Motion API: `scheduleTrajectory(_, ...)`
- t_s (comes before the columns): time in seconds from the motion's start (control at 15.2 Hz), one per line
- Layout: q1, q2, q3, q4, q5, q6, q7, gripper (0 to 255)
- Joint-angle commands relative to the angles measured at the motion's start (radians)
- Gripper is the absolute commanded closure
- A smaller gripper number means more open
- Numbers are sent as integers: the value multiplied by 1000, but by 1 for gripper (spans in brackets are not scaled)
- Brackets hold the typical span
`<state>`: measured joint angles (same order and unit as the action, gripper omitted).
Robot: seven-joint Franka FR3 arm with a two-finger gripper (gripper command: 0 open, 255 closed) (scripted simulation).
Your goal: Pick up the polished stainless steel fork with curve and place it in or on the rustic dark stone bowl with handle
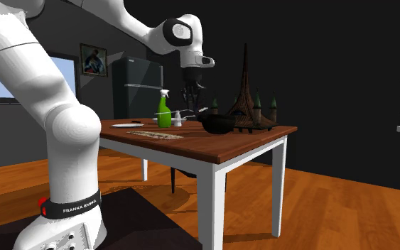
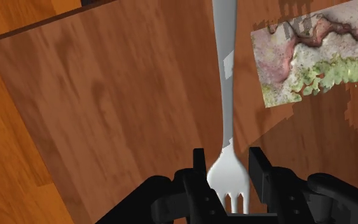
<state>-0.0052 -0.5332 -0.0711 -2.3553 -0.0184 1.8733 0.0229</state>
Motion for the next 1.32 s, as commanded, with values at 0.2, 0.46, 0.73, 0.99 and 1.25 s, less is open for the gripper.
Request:
scheduleTrajectory(0.2, 1, 5, 2, 73, 2, -68, 2, 255)
scheduleTrajectory(0.46, 2, 9, 3, 129, 3, -121, 2, 255)
scheduleTrajectory(0.73, 6, 52, 8, 201, 7, -150, 8, 255)
scheduleTrajectory(0.99, 19, 207, 22, 341, 20, -134, 29, 255)
scheduleTrajectory(1.25, 30, 364, 34, 503, 28, -139, 49, 255)
